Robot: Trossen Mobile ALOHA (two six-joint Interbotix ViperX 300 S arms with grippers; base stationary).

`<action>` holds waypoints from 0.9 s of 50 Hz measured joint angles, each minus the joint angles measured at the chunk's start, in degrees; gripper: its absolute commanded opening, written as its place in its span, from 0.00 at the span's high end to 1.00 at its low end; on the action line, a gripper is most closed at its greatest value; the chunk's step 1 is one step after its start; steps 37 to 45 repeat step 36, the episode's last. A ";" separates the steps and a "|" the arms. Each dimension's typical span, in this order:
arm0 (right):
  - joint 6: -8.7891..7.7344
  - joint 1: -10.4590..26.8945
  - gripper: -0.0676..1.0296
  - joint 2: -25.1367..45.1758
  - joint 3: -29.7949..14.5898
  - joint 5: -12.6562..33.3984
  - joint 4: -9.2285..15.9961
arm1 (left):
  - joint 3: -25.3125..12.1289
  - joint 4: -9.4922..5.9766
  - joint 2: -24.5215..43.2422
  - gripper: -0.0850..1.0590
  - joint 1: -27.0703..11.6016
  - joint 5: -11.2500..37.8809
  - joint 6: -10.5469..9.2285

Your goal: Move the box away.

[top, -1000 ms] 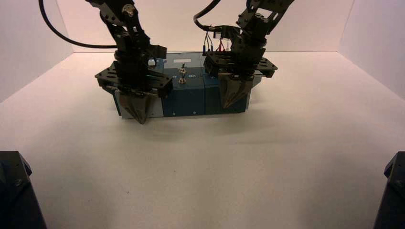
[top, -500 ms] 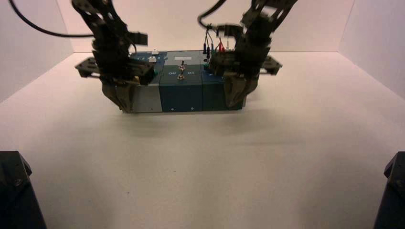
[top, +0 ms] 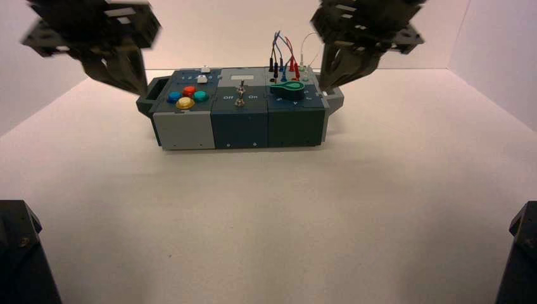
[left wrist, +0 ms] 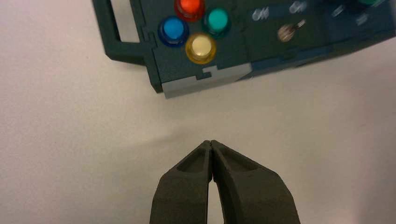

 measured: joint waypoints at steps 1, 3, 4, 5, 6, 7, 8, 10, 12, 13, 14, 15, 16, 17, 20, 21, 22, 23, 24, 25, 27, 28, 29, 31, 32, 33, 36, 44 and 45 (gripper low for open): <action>0.09 0.26 0.96 -1.14 0.53 -0.44 0.00 | 0.53 0.00 -1.67 0.95 0.00 0.26 -0.26; 0.18 0.62 0.96 -2.64 1.58 -1.23 0.00 | 1.23 0.00 -4.22 0.95 0.00 0.53 -0.62; 0.18 1.05 0.96 -4.66 2.72 -1.93 0.00 | 2.02 0.00 -7.56 0.95 0.00 1.05 -1.14; 0.18 1.32 0.96 -5.98 3.34 -2.46 0.00 | 2.29 0.00 -9.84 0.95 0.00 1.32 -1.58; 0.18 1.41 0.96 -7.03 4.04 -2.81 0.00 | 2.55 0.00 -11.43 0.95 0.00 1.58 -1.85; 0.26 1.49 0.96 -8.09 4.57 -3.16 0.00 | 2.81 0.00 -13.18 0.95 0.00 1.93 -2.11; 0.18 1.49 0.96 -8.44 4.83 -3.16 0.00 | 3.16 0.00 -14.94 0.95 0.00 2.20 -2.46; 0.18 1.49 0.96 -11.07 6.06 -3.60 -0.18 | 3.52 0.00 -18.28 0.95 0.00 2.55 -2.90; 0.18 1.58 0.96 -13.01 6.77 -3.78 -0.26 | 3.78 0.00 -21.53 0.95 -0.09 2.55 -3.34; 0.18 1.67 0.96 -13.80 6.94 -3.87 -0.44 | 3.96 0.00 -22.94 0.95 0.00 2.55 -3.60; 0.09 1.67 0.96 -14.41 7.12 -3.87 -0.53 | 4.04 0.00 -24.17 0.95 0.00 2.55 -3.78; 0.18 1.67 0.96 -14.94 7.29 -3.96 -0.70 | 4.22 0.09 -25.31 0.95 0.00 2.55 -3.96; 0.09 1.67 0.96 -15.12 7.38 -3.96 -0.79 | 4.31 0.09 -25.58 0.95 0.09 2.46 -4.04; 0.09 1.67 0.96 -15.12 7.38 -3.96 -0.79 | 4.31 0.09 -25.58 0.95 0.09 2.46 -4.04; 0.18 1.76 0.96 -16.17 7.56 -4.13 -1.14 | 4.92 0.44 -27.95 0.95 0.09 2.20 -4.57; 0.18 1.85 0.96 -16.17 7.56 -4.13 -1.14 | 5.19 0.62 -28.48 0.95 0.00 2.02 -4.66; 0.18 1.85 0.96 -16.08 7.47 -4.13 -1.32 | 5.27 0.62 -28.48 0.95 0.00 1.93 -4.66; 0.18 1.85 0.96 -16.08 7.56 -4.13 -1.32 | 5.27 0.62 -28.56 0.95 0.00 1.85 -4.66; 0.18 1.76 0.96 -16.00 7.56 -4.22 -1.41 | 5.27 0.70 -28.48 0.95 0.00 1.85 -4.75; 0.18 1.76 0.96 -16.00 7.56 -4.22 -1.49 | 5.36 0.70 -28.48 0.95 0.09 1.85 -4.75; 0.18 1.85 0.96 -16.00 7.56 -4.31 -1.58 | 5.27 0.79 -28.04 0.95 0.00 1.76 -4.75; 0.09 1.85 0.96 -16.00 7.56 -4.31 -1.58 | 5.36 0.88 -27.86 0.95 0.00 1.76 -4.75; 0.09 1.85 0.96 -15.91 7.47 -4.31 -1.67 | 5.36 0.88 -27.51 0.95 0.00 1.76 -4.75; 0.09 1.85 0.96 -16.00 7.56 -4.31 -1.67 | 5.36 0.88 -27.07 0.95 0.00 1.76 -4.75; 0.18 1.85 0.96 -16.00 7.47 -4.31 -1.67 | 5.36 0.88 -26.89 0.95 0.00 1.76 -4.75; 0.09 1.85 0.96 -16.00 7.56 -4.31 -1.67 | 5.36 0.97 -26.72 0.95 0.00 1.76 -4.66; 0.09 1.85 0.96 -16.00 7.56 -4.31 -1.67 | 5.36 0.97 -26.28 0.95 0.00 1.76 -4.66; 0.09 1.85 0.96 -16.00 7.56 -4.31 -1.67 | 5.36 0.97 -26.28 0.95 0.00 1.76 -4.66; 0.09 1.85 0.96 -16.00 7.56 -4.31 -1.67 | 5.36 0.97 -26.28 0.95 0.00 1.76 -4.66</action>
